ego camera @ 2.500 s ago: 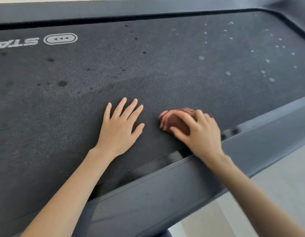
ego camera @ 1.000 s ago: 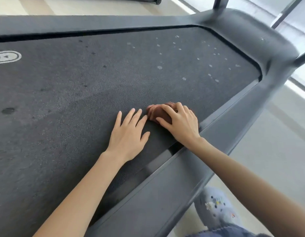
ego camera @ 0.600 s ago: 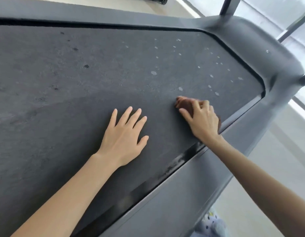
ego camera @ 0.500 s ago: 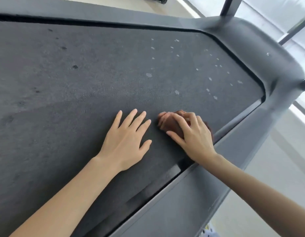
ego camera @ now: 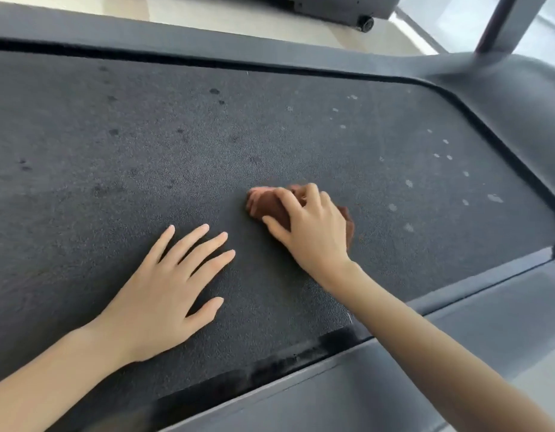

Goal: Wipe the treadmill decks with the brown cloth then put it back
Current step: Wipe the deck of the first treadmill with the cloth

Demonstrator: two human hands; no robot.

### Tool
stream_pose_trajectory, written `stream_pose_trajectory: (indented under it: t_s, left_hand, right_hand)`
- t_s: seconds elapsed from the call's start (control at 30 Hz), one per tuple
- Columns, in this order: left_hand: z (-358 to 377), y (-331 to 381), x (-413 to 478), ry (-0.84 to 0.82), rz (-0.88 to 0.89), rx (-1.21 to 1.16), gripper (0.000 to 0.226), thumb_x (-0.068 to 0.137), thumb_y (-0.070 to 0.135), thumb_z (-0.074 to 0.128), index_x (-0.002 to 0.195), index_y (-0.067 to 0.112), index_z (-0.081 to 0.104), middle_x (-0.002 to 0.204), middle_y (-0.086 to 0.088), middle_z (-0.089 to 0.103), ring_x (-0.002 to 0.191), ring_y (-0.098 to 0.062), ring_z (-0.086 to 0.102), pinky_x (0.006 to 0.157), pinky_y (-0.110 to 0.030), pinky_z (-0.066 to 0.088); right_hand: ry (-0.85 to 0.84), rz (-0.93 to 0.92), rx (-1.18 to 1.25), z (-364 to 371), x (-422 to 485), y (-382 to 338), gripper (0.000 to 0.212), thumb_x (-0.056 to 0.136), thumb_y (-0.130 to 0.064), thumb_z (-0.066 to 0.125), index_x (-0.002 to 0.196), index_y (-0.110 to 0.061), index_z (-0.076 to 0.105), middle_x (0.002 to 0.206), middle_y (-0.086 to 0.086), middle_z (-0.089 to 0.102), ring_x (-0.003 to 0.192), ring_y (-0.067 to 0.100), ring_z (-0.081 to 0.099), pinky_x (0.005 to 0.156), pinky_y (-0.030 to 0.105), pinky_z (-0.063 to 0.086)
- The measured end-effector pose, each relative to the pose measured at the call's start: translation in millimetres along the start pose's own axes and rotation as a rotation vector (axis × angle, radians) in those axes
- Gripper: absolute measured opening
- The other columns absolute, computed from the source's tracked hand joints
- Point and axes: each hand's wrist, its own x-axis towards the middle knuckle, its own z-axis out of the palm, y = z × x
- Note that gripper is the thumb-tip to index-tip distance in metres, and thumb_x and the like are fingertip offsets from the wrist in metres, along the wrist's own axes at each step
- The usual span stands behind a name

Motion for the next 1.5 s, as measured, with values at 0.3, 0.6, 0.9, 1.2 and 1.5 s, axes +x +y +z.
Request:
stream_pose_trajectory:
  t_s: [0.3, 0.6, 0.9, 1.2, 1.5]
  left_hand:
    - [-5.8, 1.7, -2.4, -0.081, -0.059, 0.003, 0.06, 0.091, 0.051, 0.028, 0.143, 0.023, 0.036, 0.153, 0.004, 0.027, 0.144, -0.02, 0.016, 0.114, -0.05, 0.017]
    - [-6.6, 31.4, 40.7, 0.084, -0.192, -0.129, 0.052, 0.085, 0.045, 0.035, 0.121, 0.016, 0.059, 0.131, -0.002, 0.053, 0.129, -0.026, 0.042, 0.111, -0.049, 0.027]
    - [9.2, 49.9, 76.6, 0.099, -0.054, -0.186, 0.052, 0.086, 0.042, 0.036, 0.127, 0.016, 0.055, 0.137, -0.001, 0.049, 0.135, -0.022, 0.036, 0.114, -0.047, 0.023]
    - [6.8, 45.2, 71.4, 0.072, -0.018, -0.212, 0.057, 0.085, 0.043, 0.031, 0.126, 0.014, 0.058, 0.138, -0.005, 0.05, 0.133, -0.025, 0.039, 0.113, -0.048, 0.025]
    - [9.3, 46.0, 73.1, 0.076, -0.005, -0.21, 0.059, 0.083, 0.042, 0.03, 0.124, 0.011, 0.059, 0.136, -0.008, 0.052, 0.131, -0.029, 0.041, 0.11, -0.052, 0.028]
  right_hand:
    - [-0.121, 0.526, -0.055, -13.3, 0.0, 142.3, 0.048, 0.089, -0.051, 0.053, 0.126, -0.021, 0.054, 0.117, 0.02, 0.05, 0.103, 0.042, 0.05, 0.082, 0.045, 0.043]
    - [-0.096, -0.068, 0.058, -34.5, -58.2, 24.4, 0.043, 0.083, -0.053, 0.053, 0.115, -0.027, 0.063, 0.102, 0.008, 0.059, 0.079, 0.028, 0.053, 0.067, 0.035, 0.046]
    - [-0.283, 0.166, 0.002, -61.8, -93.7, 70.9, 0.065, 0.087, -0.055, 0.053, 0.144, -0.031, 0.034, 0.127, 0.01, 0.045, 0.103, 0.032, 0.048, 0.085, 0.044, 0.046]
    - [-0.149, 0.153, -0.04, -46.5, -54.3, 65.4, 0.044, 0.084, -0.05, 0.059, 0.119, -0.025, 0.062, 0.113, 0.007, 0.056, 0.1, 0.031, 0.052, 0.078, 0.04, 0.046]
    - [-0.332, 0.121, 0.007, -75.9, -96.1, 73.9, 0.074, 0.085, -0.068, 0.044, 0.146, -0.027, 0.032, 0.132, 0.004, 0.04, 0.119, 0.022, 0.037, 0.093, 0.038, 0.044]
